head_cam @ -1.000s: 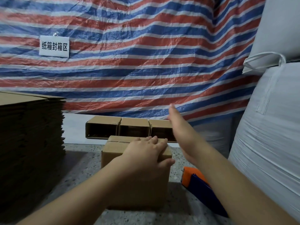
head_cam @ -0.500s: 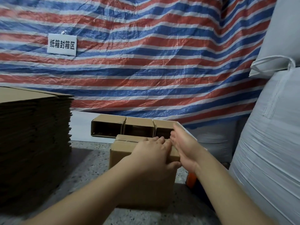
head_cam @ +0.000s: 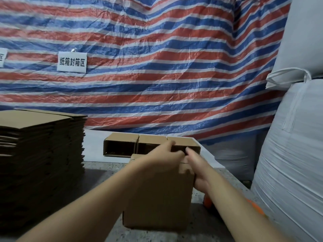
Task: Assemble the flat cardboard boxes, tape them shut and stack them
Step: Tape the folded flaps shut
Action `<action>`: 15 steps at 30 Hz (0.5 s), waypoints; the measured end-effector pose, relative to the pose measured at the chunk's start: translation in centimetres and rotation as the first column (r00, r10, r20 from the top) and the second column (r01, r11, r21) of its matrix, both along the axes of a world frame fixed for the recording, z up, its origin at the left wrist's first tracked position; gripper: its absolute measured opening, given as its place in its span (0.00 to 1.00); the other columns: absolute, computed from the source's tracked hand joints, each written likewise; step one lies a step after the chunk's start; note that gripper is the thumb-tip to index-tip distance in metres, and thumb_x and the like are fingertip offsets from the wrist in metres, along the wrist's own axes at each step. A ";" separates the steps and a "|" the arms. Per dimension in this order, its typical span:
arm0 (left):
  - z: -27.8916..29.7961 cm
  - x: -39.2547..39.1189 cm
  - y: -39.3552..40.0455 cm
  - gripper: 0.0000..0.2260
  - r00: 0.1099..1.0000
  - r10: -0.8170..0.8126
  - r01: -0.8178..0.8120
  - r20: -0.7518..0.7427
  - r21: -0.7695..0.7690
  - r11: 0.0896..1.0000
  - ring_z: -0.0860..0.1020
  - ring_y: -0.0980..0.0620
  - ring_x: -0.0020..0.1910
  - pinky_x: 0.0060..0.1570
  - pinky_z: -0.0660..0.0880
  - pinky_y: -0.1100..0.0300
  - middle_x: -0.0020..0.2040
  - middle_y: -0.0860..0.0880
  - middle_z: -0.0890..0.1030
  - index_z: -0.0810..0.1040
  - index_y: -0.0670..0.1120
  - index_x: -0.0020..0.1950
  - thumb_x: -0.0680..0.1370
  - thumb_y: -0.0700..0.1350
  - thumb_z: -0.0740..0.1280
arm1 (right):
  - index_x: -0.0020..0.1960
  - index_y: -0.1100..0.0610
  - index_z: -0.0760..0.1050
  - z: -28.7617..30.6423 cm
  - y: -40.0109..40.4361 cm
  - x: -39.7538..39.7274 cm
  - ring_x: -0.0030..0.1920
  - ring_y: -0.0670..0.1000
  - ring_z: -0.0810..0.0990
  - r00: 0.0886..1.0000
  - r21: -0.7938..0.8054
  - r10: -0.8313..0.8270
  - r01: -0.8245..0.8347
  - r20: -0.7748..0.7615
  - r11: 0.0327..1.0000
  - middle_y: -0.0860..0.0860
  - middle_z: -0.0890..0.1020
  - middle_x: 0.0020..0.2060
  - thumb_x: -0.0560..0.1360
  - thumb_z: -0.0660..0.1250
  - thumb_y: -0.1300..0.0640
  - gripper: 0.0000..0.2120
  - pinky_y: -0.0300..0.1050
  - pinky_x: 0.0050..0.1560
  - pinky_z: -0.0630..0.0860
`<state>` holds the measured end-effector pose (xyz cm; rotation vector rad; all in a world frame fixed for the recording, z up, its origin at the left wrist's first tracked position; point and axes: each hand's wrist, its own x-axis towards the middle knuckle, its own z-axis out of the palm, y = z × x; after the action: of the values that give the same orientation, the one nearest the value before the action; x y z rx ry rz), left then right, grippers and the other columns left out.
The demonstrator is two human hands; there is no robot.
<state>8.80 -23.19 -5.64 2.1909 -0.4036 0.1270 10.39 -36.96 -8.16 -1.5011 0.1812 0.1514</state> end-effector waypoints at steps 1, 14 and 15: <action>0.1 0.4 0.5 0.16 0.997 0.072 -0.072 0.001 -0.071 0.995 0.75 0.61 0.44 0.42 0.74 0.62 0.49 0.56 0.75 0.73 0.51 0.67 0.80 0.51 0.63 | 0.62 0.57 0.78 -0.2 0.1 -0.1 0.45 0.56 0.88 0.999 -0.001 0.028 -0.028 -0.032 1.000 0.59 0.87 0.47 0.84 0.54 0.40 0.24 0.48 0.41 0.82; -0.9 0.8 9.1 0.43 0.721 0.366 -0.285 -0.589 0.229 0.931 0.86 0.42 0.39 0.36 0.82 0.53 0.40 0.40 0.86 0.77 0.37 0.52 0.74 0.75 0.45 | 0.72 0.63 0.70 0.2 -2.3 0.0 0.56 0.65 0.80 0.933 -0.392 0.107 -0.246 -0.342 0.886 0.66 0.80 0.61 0.74 0.45 0.23 0.49 0.60 0.51 0.77; -0.8 0.7 9.0 0.41 0.729 0.357 -0.289 -0.584 0.211 0.934 0.85 0.42 0.41 0.38 0.83 0.54 0.38 0.40 0.85 0.77 0.37 0.52 0.76 0.74 0.46 | 0.70 0.63 0.72 0.4 -2.1 0.0 0.55 0.65 0.80 0.934 -0.383 0.127 -0.258 -0.333 0.887 0.65 0.81 0.58 0.74 0.45 0.22 0.48 0.61 0.54 0.77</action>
<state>9.52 -14.24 -6.43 2.2384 0.3595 -0.4309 10.39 -39.09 -7.74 -1.9266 0.3222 0.5345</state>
